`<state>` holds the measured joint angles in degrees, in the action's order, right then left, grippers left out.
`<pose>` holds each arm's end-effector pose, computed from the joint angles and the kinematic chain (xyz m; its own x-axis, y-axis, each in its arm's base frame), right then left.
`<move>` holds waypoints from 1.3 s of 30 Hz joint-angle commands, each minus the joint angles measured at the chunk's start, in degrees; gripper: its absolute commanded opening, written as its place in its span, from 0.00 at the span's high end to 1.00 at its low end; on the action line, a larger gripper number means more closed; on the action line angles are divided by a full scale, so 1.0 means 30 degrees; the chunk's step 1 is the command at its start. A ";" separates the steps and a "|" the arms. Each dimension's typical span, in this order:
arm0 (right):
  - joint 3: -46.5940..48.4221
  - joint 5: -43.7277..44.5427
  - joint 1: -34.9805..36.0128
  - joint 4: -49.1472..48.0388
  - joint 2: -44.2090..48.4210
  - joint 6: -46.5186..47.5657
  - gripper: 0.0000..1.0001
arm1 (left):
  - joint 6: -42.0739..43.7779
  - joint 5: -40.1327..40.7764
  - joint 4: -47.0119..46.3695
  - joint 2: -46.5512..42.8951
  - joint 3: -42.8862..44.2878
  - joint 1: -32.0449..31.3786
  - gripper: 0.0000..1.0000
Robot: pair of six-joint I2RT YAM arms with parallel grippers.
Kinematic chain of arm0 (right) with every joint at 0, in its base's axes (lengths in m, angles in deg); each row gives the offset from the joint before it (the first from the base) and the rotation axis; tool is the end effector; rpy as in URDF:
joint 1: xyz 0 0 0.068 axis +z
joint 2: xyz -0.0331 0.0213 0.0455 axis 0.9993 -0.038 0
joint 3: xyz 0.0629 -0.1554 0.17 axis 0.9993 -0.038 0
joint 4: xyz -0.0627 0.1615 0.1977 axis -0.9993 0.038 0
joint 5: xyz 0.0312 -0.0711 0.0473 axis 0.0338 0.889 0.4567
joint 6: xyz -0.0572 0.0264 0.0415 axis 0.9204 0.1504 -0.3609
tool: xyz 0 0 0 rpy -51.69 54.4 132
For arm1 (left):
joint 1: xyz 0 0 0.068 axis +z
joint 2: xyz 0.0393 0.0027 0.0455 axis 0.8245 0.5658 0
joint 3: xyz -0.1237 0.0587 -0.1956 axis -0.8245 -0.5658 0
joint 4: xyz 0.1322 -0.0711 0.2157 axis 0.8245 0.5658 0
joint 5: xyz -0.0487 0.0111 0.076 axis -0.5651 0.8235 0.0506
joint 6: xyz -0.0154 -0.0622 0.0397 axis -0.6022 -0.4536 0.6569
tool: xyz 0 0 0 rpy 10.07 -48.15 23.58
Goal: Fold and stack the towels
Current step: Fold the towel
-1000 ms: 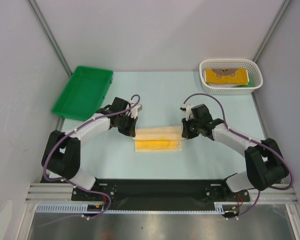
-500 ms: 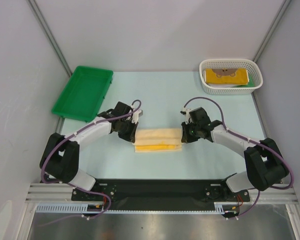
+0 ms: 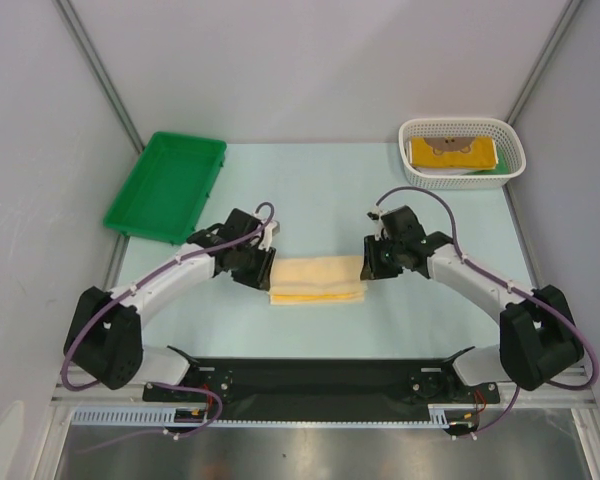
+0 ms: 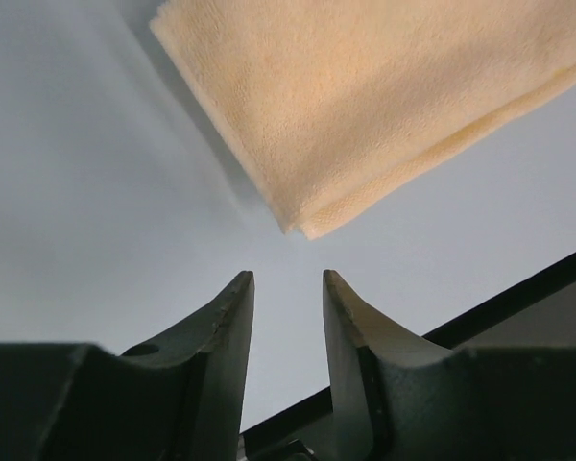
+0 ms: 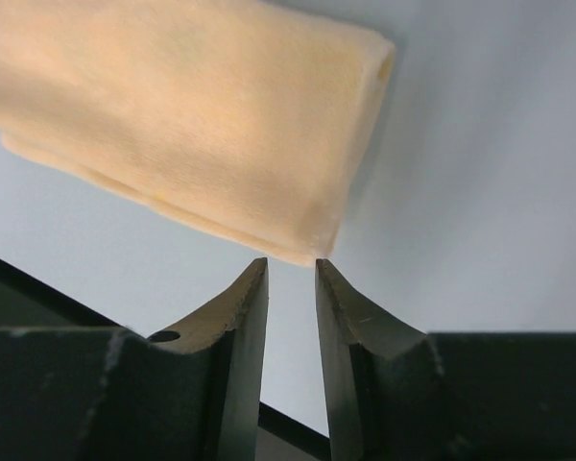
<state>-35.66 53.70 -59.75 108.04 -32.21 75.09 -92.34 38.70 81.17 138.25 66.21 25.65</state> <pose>0.2539 0.1509 0.1497 -0.8723 -0.1805 -0.4544 -0.3450 0.8858 0.3105 0.2370 -0.1491 0.1529 -0.8572 0.3466 -0.3809 0.4459 0.8695 -0.2122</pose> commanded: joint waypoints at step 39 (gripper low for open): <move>-0.1364 -0.2320 0.2448 -0.5937 0.1028 -0.4144 0.71 | -0.8342 -0.2114 -0.6933 0.0236 -0.1448 -0.2019 0.58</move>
<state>-41.41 54.80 -52.64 99.18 -29.39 64.71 -114.81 38.96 67.44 137.13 62.06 19.86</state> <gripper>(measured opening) 0.293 0.420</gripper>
